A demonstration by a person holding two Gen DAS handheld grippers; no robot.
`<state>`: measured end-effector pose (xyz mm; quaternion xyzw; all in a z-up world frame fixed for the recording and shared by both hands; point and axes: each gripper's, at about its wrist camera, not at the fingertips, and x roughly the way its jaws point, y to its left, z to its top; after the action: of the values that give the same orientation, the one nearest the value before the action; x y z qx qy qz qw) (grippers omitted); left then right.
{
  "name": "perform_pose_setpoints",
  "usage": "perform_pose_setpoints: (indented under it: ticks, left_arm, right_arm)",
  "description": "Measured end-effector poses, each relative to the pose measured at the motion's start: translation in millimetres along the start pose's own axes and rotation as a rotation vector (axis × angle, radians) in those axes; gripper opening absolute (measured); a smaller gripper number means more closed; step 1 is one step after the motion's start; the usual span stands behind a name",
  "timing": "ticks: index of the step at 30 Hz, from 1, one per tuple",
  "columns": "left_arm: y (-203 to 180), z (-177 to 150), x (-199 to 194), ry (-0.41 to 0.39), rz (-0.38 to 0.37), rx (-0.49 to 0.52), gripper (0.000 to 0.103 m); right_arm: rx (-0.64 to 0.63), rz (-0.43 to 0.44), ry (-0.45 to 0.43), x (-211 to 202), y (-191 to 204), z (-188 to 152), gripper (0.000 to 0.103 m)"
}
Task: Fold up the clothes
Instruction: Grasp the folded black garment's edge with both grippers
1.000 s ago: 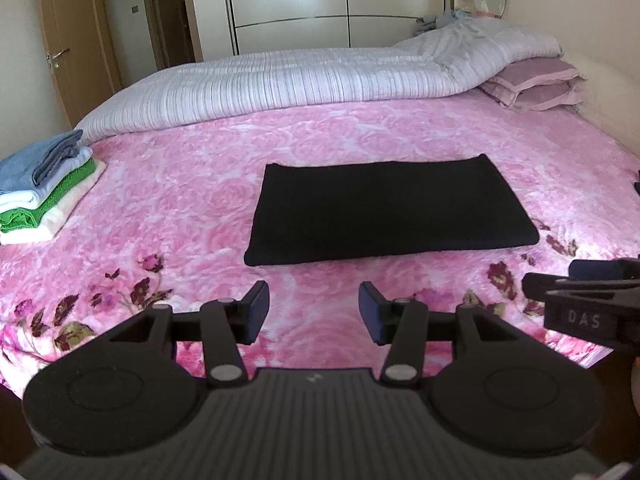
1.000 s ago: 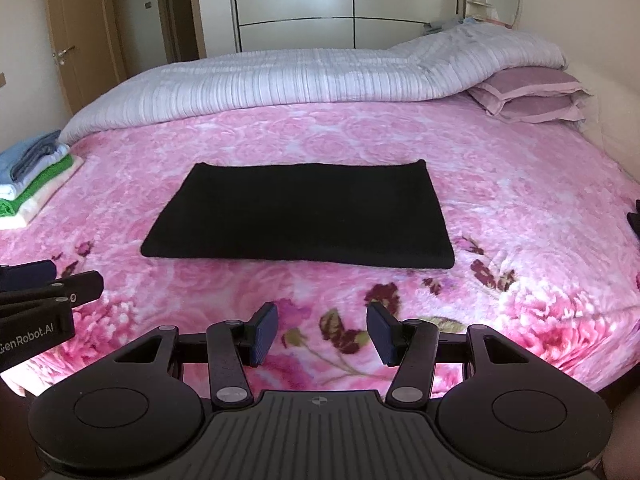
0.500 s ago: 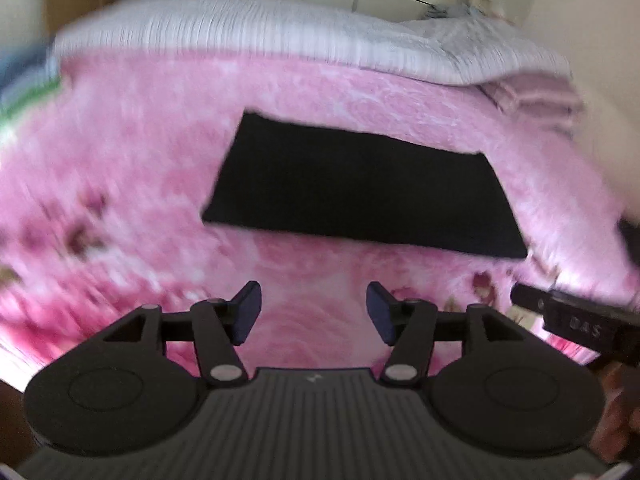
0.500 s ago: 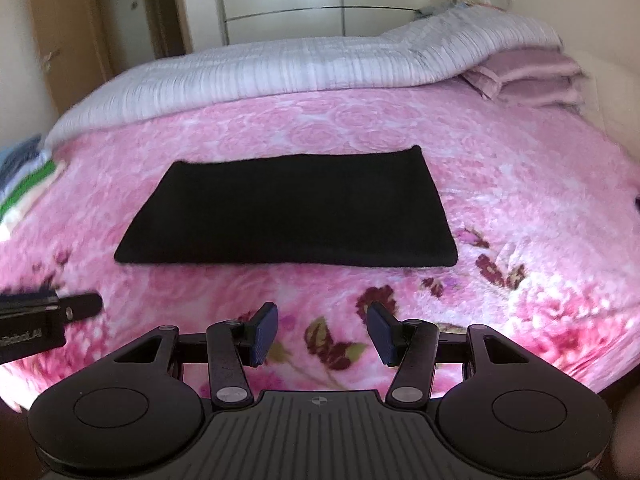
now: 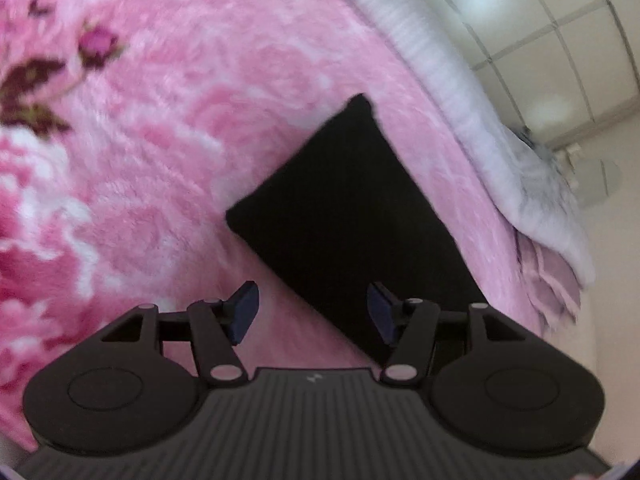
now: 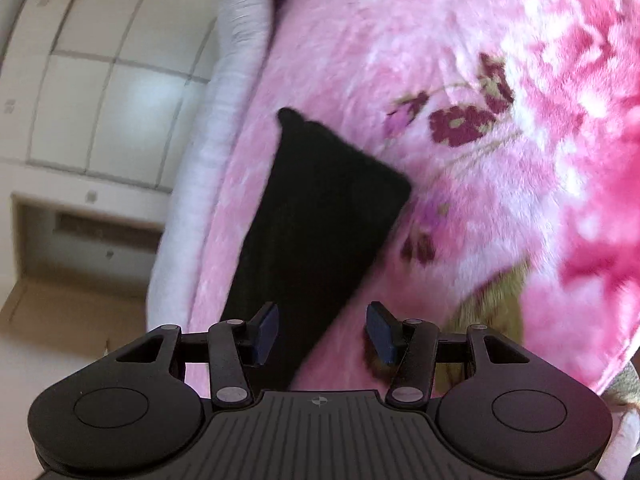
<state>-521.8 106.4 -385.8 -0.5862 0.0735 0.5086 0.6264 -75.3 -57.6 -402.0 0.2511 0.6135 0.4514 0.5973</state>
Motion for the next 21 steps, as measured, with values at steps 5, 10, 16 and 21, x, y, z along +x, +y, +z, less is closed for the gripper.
perform_pose_setpoints:
  ticks: [5, 10, 16, 21]
  left_arm:
    - [9, 11, 24, -0.054, -0.029, -0.08, 0.054]
    - [11, 18, 34, -0.106, -0.045, -0.092, 0.026]
    - [12, 11, 18, -0.172, -0.066, -0.016, 0.008]
    - [4, -1, -13, -0.189, -0.085, 0.072, 0.007]
  right_arm:
    - [0.102, -0.012, -0.057, 28, -7, 12, 0.05]
    - [0.13, -0.033, -0.109, 45, -10, 19, 0.026]
    - [0.012, -0.029, -0.131, 39, 2, 16, 0.017]
    - [-0.008, -0.02, -0.105, 14, 9, 17, 0.017]
